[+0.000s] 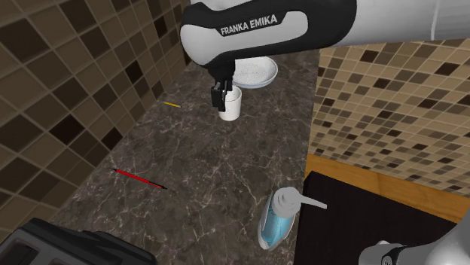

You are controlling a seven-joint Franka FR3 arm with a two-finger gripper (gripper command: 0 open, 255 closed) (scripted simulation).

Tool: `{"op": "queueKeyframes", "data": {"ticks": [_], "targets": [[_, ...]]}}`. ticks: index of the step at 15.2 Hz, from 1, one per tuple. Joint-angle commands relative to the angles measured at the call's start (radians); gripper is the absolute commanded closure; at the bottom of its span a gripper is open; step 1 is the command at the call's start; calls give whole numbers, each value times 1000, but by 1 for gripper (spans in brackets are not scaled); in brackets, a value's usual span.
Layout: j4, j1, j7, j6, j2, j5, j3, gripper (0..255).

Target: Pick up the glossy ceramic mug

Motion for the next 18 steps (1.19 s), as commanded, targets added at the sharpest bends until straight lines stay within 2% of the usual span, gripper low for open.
{"op": "queueKeyframes", "data": {"ticks": [1, 8, 9, 18], "targets": [[9, -5, -9, 17, 24, 4, 0, 0], [-34, -7, -10, 83, 48, 10, 3, 0], [-38, -6, -9, 84, 45, 9, 3, 255], [-34, -7, -10, 83, 48, 10, 3, 255]]}}
